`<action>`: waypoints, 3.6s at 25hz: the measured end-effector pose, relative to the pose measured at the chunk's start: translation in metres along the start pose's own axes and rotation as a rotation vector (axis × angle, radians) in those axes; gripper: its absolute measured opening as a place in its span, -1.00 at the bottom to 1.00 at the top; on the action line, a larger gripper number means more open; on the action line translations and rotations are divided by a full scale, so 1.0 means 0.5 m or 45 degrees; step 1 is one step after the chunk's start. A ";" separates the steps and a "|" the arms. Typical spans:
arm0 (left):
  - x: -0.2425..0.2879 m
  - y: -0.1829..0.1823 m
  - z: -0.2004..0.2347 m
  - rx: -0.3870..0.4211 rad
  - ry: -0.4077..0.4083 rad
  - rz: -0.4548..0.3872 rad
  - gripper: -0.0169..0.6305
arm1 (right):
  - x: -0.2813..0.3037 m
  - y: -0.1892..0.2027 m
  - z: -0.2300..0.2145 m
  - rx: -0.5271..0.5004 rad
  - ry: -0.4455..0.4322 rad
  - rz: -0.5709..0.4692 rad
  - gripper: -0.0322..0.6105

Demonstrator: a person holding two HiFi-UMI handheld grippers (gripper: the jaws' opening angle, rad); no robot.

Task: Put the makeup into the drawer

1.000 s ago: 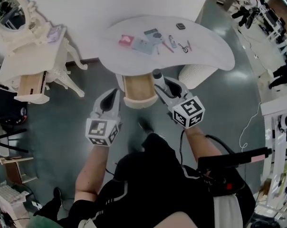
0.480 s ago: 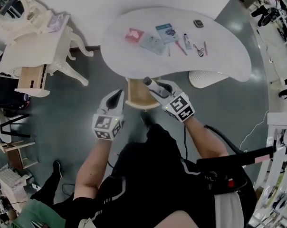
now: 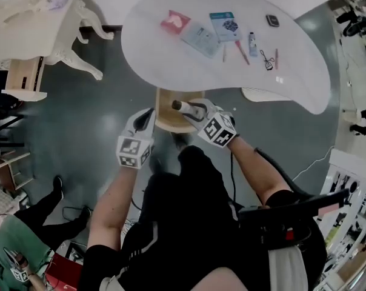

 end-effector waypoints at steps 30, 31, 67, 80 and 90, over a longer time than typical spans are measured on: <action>0.124 0.181 0.104 -0.163 -0.178 0.193 -0.95 | 0.310 0.208 0.042 -0.256 -0.390 0.386 -0.36; 0.125 0.182 0.106 -0.170 -0.185 0.193 -0.95 | 0.318 0.212 0.042 -0.257 -0.392 0.397 -0.36; 0.011 0.161 0.114 -0.249 -0.242 0.100 -0.95 | 0.393 0.212 0.051 -0.359 -0.374 0.639 -0.14; -0.124 0.083 0.042 -0.078 -0.153 0.001 -0.95 | 0.224 0.055 0.067 -0.406 -0.151 0.425 -0.89; -0.275 0.043 -0.029 0.057 -0.040 -0.112 -0.95 | 0.030 -0.088 0.119 -0.023 0.236 0.272 -0.89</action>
Point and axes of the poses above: the fingertips, and each gripper's own axes: x forward along the fingers, z to its left, y out of its underside, the point moved 3 cm from there along -x, backward along the fingers, and after that the axes turned 14 degrees about -x, right-handed, at the moved point
